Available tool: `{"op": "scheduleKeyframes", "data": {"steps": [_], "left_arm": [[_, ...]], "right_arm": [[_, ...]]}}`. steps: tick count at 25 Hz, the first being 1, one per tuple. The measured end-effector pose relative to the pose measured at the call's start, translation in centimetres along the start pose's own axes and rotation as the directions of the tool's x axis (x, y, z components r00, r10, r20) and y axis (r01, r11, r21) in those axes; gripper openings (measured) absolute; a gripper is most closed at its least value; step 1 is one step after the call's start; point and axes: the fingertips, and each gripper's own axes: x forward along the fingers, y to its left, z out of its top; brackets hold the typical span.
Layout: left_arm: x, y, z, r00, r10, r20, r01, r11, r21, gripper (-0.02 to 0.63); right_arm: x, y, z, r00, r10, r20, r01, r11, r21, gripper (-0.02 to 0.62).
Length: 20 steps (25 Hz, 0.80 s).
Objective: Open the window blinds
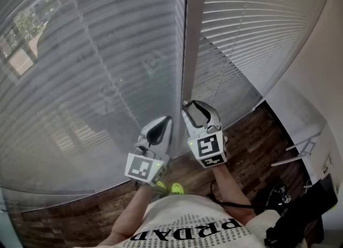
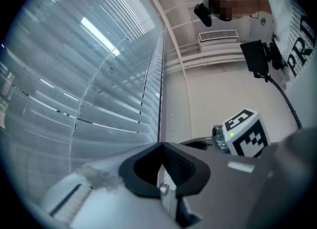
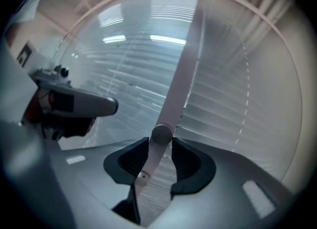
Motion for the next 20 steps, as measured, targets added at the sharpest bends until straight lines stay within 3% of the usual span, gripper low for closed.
{"op": "scheduleKeyframes", "data": {"steps": [2,4,7,11,16,20], "left_arm": [[0.1,0.0,0.0,1.0,-0.003,0.001,0.003,1.0,-0.001,-0.009],[0.2,-0.2,-0.1,1.0,-0.009,0.001,0.009,1.0,-0.003,-0.008],[0.2,-0.2,-0.6,1.0,-0.018,-0.006,0.018,1.0,0.011,-0.009],[0.1,-0.1,-0.9,1.0,-0.016,-0.019,0.017,1.0,0.022,-0.008],[0.1,0.1,0.3,1.0,0.0,0.023,0.0,1.0,-0.006,-0.009],[-0.3,1.0,-0.6,1.0,0.014,-0.021,-0.013,0.999,0.039,-0.008]], "right_arm": [[-0.2,0.1,-0.2,0.999,-0.024,-0.034,0.017,0.981,-0.196,0.146],[-0.3,0.0,-0.2,0.998,-0.054,-0.042,0.036,0.937,-0.347,0.146],[-0.3,0.4,0.5,0.997,-0.067,-0.024,0.048,0.878,-0.476,0.145],[0.1,0.6,1.3,0.998,-0.062,-0.014,0.046,0.849,-0.526,0.144],[0.5,0.5,1.2,0.997,-0.071,-0.017,0.049,0.818,-0.573,0.126],[0.6,0.5,1.2,0.997,-0.077,-0.006,0.059,0.811,-0.582,0.125]]}}
